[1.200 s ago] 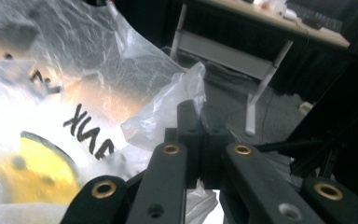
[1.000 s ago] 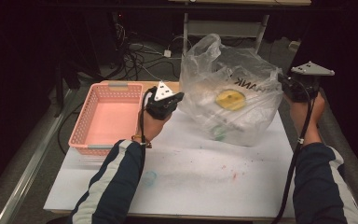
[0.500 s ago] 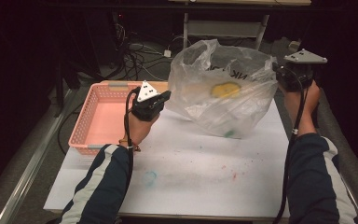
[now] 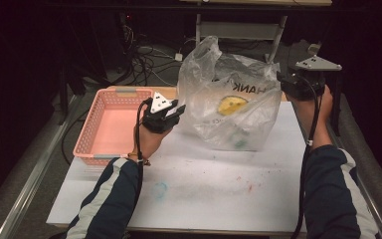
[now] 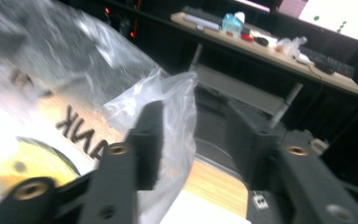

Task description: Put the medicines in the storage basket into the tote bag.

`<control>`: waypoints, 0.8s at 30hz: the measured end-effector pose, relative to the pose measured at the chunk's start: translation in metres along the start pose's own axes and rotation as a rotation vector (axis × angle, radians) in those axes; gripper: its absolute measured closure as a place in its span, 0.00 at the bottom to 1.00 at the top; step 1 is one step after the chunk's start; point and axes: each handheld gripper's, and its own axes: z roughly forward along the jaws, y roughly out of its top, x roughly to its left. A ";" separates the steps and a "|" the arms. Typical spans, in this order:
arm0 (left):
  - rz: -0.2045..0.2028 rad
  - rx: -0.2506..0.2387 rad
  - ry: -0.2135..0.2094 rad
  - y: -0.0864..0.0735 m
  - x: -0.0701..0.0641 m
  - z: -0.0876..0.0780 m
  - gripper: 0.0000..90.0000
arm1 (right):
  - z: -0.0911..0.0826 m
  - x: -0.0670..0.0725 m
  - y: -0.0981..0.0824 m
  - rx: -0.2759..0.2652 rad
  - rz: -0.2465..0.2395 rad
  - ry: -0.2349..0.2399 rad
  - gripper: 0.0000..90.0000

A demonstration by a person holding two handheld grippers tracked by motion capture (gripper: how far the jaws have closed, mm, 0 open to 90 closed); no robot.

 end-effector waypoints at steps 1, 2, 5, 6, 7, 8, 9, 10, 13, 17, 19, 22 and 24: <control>0.005 -0.004 0.002 0.001 -0.001 -0.002 0.67 | -0.002 0.002 0.001 -0.012 0.004 0.010 0.57; 0.020 -0.020 0.002 0.002 -0.001 -0.004 0.66 | -0.004 0.004 0.002 -0.016 0.002 0.020 0.55; 0.031 -0.021 0.006 0.005 -0.003 -0.009 0.62 | -0.012 0.010 0.004 -0.053 0.010 0.053 0.52; 0.033 -0.025 0.007 0.005 -0.004 -0.011 0.58 | -0.014 0.012 0.004 -0.059 0.009 0.061 0.51; 0.041 -0.030 0.003 0.005 -0.004 -0.014 0.57 | -0.016 0.014 0.004 -0.068 0.007 0.069 0.49; 0.048 -0.036 -0.001 0.005 -0.005 -0.016 0.56 | -0.019 0.017 0.004 -0.078 0.002 0.086 0.49; 0.058 -0.039 0.009 0.004 -0.006 -0.018 0.50 | -0.021 0.020 0.004 -0.085 -0.005 0.095 0.49; 0.072 -0.040 0.018 0.003 -0.007 -0.021 0.46 | -0.024 0.023 0.003 -0.092 -0.008 0.100 0.48; 0.107 -0.048 0.015 0.000 -0.010 -0.032 0.37 | -0.030 0.029 -0.001 -0.106 -0.018 0.135 0.47; 0.147 -0.072 -0.006 -0.006 -0.012 -0.049 0.28 | -0.041 0.038 -0.009 -0.122 -0.040 0.158 0.44; 0.172 -0.082 -0.021 -0.009 -0.015 -0.059 0.25 | -0.048 0.043 -0.016 -0.137 -0.031 0.172 0.42; 0.208 -0.086 -0.039 -0.016 -0.019 -0.070 0.22 | -0.058 0.053 -0.029 -0.146 -0.046 0.189 0.40; 0.237 -0.084 -0.052 -0.024 -0.023 -0.078 0.21 | -0.064 0.062 -0.039 -0.148 -0.055 0.212 0.36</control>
